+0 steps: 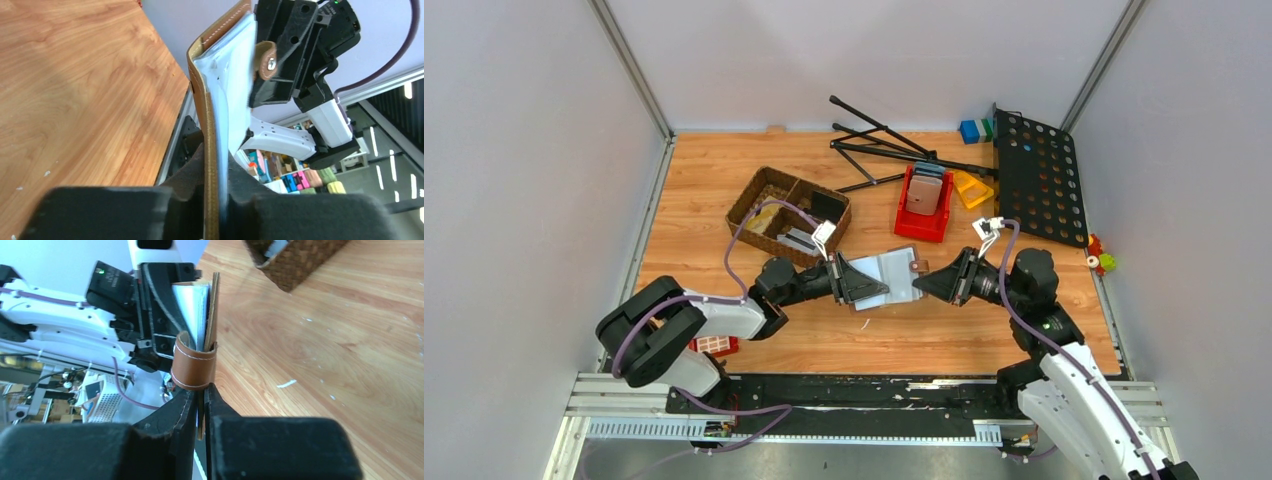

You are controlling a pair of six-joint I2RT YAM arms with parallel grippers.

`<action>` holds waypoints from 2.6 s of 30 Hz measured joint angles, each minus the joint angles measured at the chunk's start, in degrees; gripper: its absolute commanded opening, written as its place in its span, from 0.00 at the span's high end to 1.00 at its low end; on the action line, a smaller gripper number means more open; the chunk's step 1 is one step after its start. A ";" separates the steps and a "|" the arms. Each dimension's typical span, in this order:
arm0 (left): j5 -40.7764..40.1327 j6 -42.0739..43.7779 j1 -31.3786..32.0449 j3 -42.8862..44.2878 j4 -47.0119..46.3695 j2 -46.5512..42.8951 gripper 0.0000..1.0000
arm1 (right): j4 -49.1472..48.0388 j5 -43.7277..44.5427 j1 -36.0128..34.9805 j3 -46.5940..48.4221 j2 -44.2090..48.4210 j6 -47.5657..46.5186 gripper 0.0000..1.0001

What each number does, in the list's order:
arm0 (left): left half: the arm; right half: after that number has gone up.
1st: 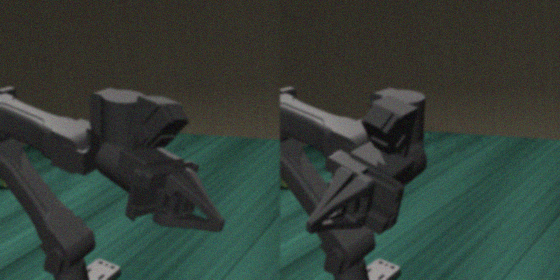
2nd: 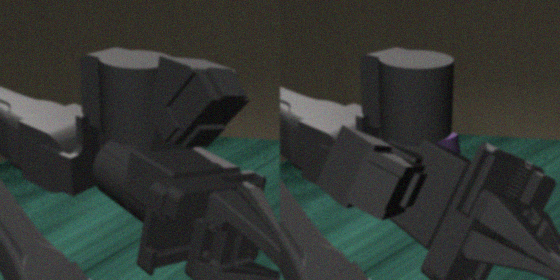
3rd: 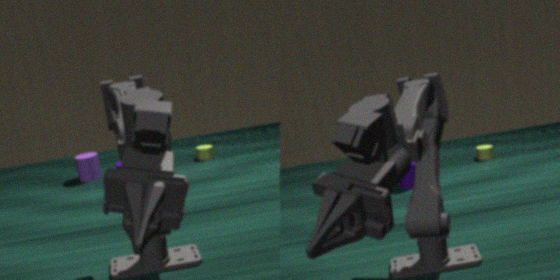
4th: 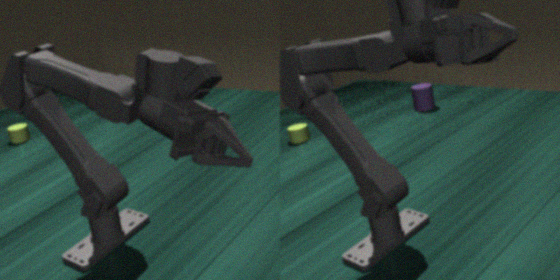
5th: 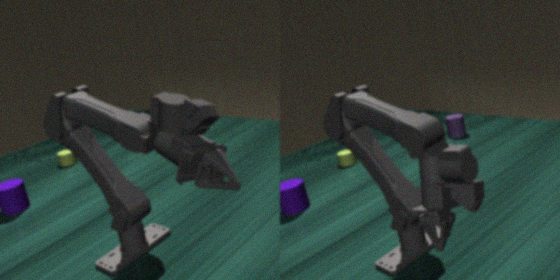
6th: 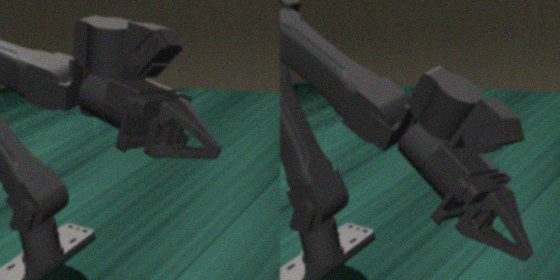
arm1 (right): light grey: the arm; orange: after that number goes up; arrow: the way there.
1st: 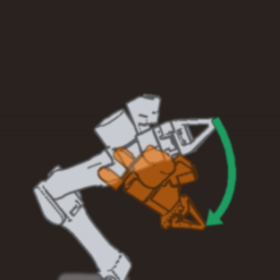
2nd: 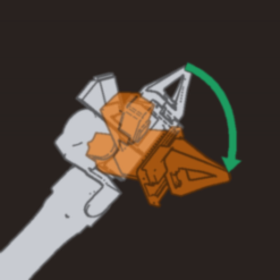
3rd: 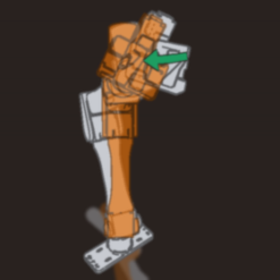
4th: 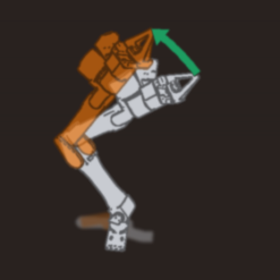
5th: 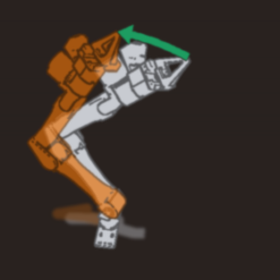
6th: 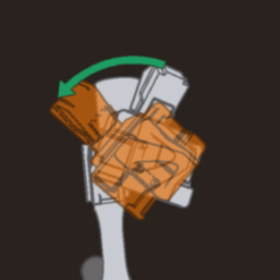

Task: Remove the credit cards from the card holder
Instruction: Remove the credit card from the card holder.

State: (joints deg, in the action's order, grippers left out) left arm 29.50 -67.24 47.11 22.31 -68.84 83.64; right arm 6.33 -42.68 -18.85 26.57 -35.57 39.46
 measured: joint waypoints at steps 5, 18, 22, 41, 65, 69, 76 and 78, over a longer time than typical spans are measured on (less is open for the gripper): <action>-1.66 2.36 0.00 0.37 6.80 -3.45 0.33 | -4.37 -2.32 -0.07 -1.03 0.33 3.37 1.00; -26.01 19.02 0.24 11.13 61.86 -21.55 0.18 | 10.49 7.15 -0.09 2.36 -0.26 -3.93 1.00; -30.77 21.79 2.29 12.74 69.42 -23.50 0.12 | 13.31 10.21 -0.11 2.45 -1.49 -5.16 1.00; -29.90 24.57 15.04 23.15 65.11 -5.81 0.12 | 13.11 12.74 -2.36 2.16 -4.46 -1.51 1.00; -22.53 22.56 14.29 25.20 57.83 1.22 0.60 | 7.69 10.64 -2.34 -3.61 -3.82 3.98 1.00; -22.47 22.27 14.25 24.39 57.18 3.06 0.62 | 7.56 11.41 -2.34 -4.92 -4.72 3.93 1.00; -23.58 22.21 13.86 23.06 54.71 7.13 0.65 | 7.56 13.29 -2.34 -6.03 -7.21 2.84 1.00; -23.58 22.16 13.62 22.47 53.96 9.18 0.65 | 7.56 13.70 -2.34 -6.58 -8.15 2.58 1.00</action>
State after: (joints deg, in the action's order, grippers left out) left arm 5.91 -45.08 60.73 44.77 -14.87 92.82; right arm 13.89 -28.97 -21.19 19.99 -43.72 42.04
